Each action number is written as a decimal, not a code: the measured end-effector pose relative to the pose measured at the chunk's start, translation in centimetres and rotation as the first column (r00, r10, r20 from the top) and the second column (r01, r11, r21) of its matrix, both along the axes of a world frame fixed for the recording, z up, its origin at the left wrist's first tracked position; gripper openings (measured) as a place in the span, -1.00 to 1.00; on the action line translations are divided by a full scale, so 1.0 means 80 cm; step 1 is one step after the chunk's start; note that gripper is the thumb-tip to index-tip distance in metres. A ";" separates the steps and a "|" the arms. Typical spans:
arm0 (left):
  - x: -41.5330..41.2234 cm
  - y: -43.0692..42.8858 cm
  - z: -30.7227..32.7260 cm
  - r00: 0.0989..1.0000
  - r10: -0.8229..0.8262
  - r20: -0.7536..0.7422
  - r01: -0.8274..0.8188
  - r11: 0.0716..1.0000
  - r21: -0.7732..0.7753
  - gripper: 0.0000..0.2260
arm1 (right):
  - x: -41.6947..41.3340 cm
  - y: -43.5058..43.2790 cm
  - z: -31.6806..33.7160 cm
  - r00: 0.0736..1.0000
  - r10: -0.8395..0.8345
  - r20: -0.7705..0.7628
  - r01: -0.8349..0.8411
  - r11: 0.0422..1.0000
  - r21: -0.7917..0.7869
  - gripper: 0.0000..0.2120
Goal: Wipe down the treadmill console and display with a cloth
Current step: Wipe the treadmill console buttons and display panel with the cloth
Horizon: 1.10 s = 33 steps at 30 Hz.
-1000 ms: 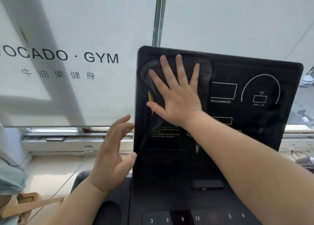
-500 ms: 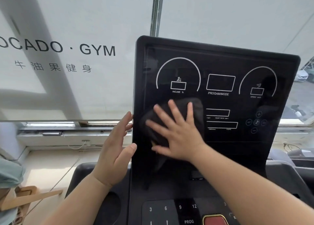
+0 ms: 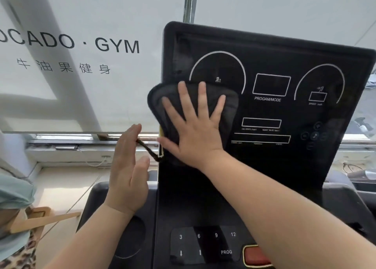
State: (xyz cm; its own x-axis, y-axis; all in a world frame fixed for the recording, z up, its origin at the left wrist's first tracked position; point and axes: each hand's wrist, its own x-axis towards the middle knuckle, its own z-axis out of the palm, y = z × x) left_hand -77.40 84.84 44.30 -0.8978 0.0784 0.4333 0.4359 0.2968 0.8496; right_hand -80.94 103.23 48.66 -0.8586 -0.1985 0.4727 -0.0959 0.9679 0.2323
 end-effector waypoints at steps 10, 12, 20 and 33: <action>0.029 0.031 -0.033 1.000 0.027 -0.011 -0.029 0.950 -0.310 -0.36 | 0.072 0.006 -0.110 0.994 0.074 0.085 -0.079 0.995 0.059 -0.24; 0.035 0.036 -0.042 1.000 0.004 0.013 0.000 0.951 -0.309 -0.35 | 0.080 0.031 -0.111 0.994 0.082 0.070 -0.086 0.995 0.056 -0.24; 0.050 0.046 -0.049 0.995 -0.013 0.101 0.043 0.954 -0.297 -0.32 | 0.137 0.188 -0.119 0.975 -0.189 0.120 0.186 0.982 0.033 -0.16; 0.048 0.047 -0.050 0.995 -0.020 0.097 0.033 0.990 -0.140 -0.38 | 0.094 0.026 -0.113 0.991 0.023 0.129 -0.017 0.999 -0.052 -0.24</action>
